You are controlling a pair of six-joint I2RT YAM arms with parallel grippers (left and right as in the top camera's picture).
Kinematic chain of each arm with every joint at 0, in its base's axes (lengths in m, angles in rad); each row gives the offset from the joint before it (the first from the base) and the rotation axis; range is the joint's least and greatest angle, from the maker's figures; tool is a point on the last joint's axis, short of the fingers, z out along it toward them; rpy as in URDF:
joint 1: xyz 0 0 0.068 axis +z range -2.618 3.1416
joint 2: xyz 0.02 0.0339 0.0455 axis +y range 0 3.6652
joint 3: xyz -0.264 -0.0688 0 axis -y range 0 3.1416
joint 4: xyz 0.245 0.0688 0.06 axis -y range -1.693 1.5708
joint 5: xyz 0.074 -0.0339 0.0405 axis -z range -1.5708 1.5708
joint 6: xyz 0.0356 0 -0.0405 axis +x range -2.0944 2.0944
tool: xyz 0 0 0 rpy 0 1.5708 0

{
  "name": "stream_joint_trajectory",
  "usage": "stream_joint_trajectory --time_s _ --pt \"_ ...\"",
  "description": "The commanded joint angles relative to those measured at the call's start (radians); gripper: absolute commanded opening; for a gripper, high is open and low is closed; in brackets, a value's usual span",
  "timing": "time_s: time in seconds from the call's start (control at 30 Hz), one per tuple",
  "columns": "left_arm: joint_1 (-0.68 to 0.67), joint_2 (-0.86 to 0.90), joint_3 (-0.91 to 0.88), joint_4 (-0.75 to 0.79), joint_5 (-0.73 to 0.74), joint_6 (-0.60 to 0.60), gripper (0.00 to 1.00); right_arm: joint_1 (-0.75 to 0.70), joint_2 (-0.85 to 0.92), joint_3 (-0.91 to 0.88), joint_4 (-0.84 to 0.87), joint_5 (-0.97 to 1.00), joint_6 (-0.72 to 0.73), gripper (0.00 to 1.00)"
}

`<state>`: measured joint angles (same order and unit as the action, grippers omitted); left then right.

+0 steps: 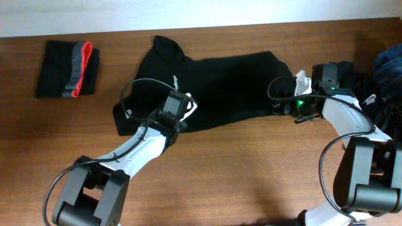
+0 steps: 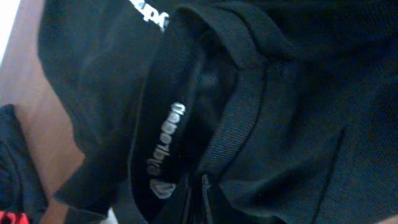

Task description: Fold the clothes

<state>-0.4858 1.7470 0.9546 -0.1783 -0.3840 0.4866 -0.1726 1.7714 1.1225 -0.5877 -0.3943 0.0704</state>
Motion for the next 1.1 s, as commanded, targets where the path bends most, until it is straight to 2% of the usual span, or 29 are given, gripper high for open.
stream_joint_trajectory --time_s 0.0,0.37,0.67,0.83,0.87,0.9,0.93,1.07 --pt "0.005 0.007 0.000 0.029 -0.039 0.008 0.07 0.009 -0.001 0.015 0.000 -0.013 -0.011 0.92" --pt "0.023 0.007 0.003 0.145 -0.039 0.009 0.06 0.009 -0.002 0.015 0.000 -0.013 -0.011 0.92" --pt "0.026 0.007 0.003 0.050 -0.011 0.035 0.10 0.009 -0.001 0.015 0.000 -0.013 -0.011 0.92" --pt "0.026 0.007 0.024 -0.068 0.097 0.034 0.46 0.009 -0.002 0.015 0.000 -0.013 -0.011 0.92" --pt "0.026 0.007 0.039 -0.104 0.143 0.034 0.60 0.009 -0.001 0.015 0.000 -0.013 -0.011 0.92" --pt "0.027 0.007 0.056 -0.135 0.176 0.029 0.81 0.009 -0.001 0.015 0.000 -0.013 -0.011 0.92" --pt "0.031 0.007 0.079 -0.167 0.201 0.009 0.86 0.009 -0.001 0.015 0.000 -0.013 -0.011 0.92" --pt "0.044 0.007 0.180 -0.285 0.233 -0.026 0.87 0.009 -0.002 0.015 0.000 -0.013 -0.011 0.92"
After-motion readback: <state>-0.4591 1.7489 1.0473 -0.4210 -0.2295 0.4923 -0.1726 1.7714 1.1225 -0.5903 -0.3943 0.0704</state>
